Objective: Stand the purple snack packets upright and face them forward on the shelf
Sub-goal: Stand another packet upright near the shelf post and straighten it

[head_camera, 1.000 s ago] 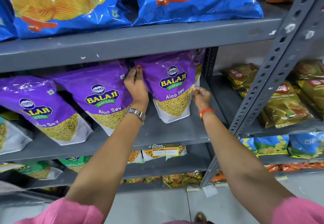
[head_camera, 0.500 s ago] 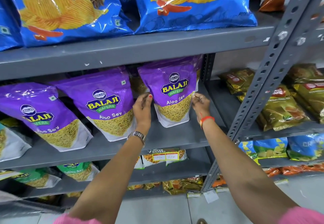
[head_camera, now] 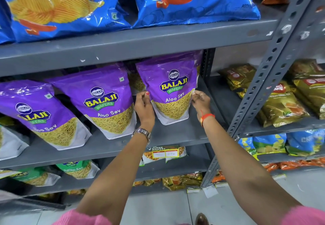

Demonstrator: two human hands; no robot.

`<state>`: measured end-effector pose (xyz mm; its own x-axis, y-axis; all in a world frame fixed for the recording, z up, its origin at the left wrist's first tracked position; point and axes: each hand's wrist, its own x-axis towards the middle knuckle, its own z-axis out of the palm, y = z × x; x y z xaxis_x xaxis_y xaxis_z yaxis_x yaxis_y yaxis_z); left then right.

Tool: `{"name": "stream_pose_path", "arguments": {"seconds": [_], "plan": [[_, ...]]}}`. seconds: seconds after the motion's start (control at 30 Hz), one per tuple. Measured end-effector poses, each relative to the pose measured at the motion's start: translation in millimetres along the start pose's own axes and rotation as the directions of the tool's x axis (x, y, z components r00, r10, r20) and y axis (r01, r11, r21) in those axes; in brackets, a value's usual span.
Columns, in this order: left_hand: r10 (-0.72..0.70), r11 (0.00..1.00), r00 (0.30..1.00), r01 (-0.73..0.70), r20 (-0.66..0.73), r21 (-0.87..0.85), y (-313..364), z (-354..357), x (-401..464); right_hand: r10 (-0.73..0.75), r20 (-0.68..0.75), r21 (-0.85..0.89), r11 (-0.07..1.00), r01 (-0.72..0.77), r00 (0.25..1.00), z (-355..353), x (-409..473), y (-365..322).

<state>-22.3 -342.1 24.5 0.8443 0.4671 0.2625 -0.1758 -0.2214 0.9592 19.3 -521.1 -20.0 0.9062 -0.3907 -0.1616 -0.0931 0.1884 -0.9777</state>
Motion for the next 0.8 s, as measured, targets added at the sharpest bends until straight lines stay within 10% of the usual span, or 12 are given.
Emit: {"name": "stream_pose_path", "arguments": {"seconds": [0.27,0.8], "plan": [[-0.254,0.872,0.832,0.418,0.493,-0.256,-8,6,-13,0.09,0.123,0.054,0.994,-0.097,0.988,9,-13,-3],[-0.284,0.879,0.837,0.422,0.468,-0.222,-15,-18,-22,0.07,0.069,0.065,0.995,-0.075,0.995,7,-57,15]]}}
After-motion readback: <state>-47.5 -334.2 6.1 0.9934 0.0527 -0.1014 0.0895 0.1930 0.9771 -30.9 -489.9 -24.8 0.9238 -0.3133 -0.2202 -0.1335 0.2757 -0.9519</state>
